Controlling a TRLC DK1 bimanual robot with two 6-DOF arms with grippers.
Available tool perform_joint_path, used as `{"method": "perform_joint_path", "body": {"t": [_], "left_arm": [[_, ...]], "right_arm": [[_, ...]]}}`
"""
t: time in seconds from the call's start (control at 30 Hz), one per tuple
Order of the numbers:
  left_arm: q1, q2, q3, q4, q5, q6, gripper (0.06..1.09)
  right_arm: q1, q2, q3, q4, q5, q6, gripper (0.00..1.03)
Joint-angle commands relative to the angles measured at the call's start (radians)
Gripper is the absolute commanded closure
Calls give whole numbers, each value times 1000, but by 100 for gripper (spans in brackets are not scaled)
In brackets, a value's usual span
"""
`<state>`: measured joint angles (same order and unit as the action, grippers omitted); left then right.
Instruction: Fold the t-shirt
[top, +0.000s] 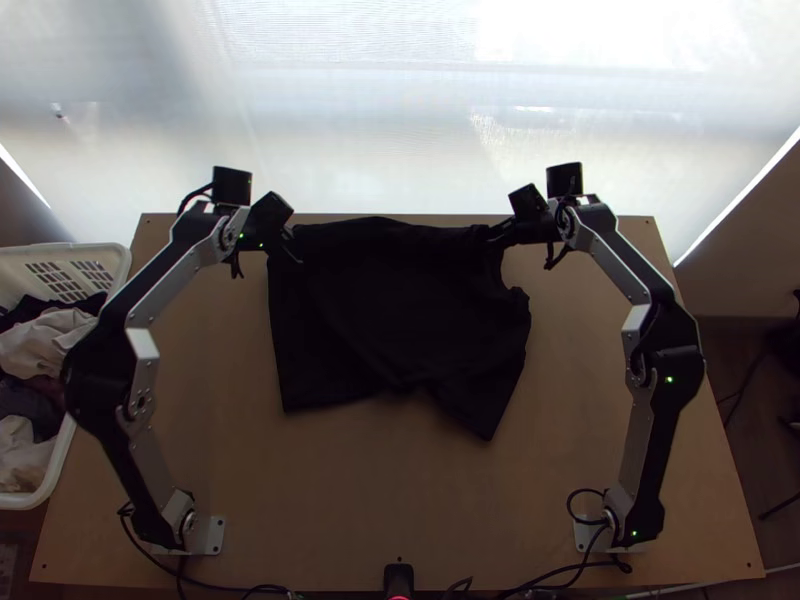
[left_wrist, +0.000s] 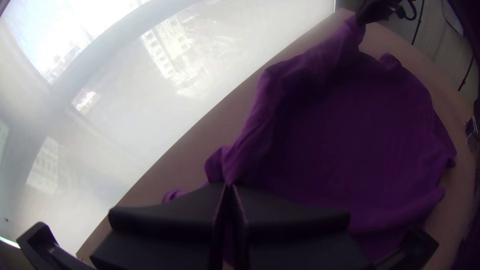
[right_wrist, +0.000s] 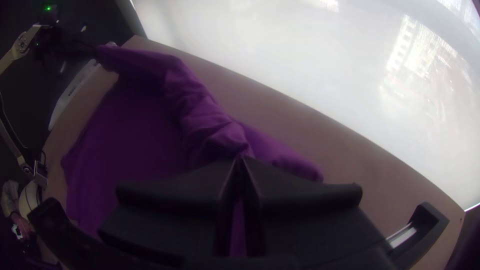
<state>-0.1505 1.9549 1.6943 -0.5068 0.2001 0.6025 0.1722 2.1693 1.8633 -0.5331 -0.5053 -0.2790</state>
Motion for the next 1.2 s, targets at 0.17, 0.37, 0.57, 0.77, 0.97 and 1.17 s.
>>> {"method": "perform_joint_path", "body": {"t": [0.17,0.37,0.57,0.77,0.97,1.17], "left_arm": [[-4,-303,-367,99,9,2,105],[-3,-300,-466,90,19,5,105],[0,-238,-493,65,21,11,105],[-12,-179,-487,65,21,-1,97],[-9,-156,-486,65,21,-30,81],[-17,-211,-487,62,21,-79,10]], "right_arm": [[-11,-184,-308,38,-1,-17,100],[-14,-206,-374,59,-1,-8,100],[-11,-147,-383,62,1,-6,100],[-16,-83,-349,62,8,44,89],[-17,-52,-339,61,27,57,83],[-31,-48,-335,25,37,80,53]]}}
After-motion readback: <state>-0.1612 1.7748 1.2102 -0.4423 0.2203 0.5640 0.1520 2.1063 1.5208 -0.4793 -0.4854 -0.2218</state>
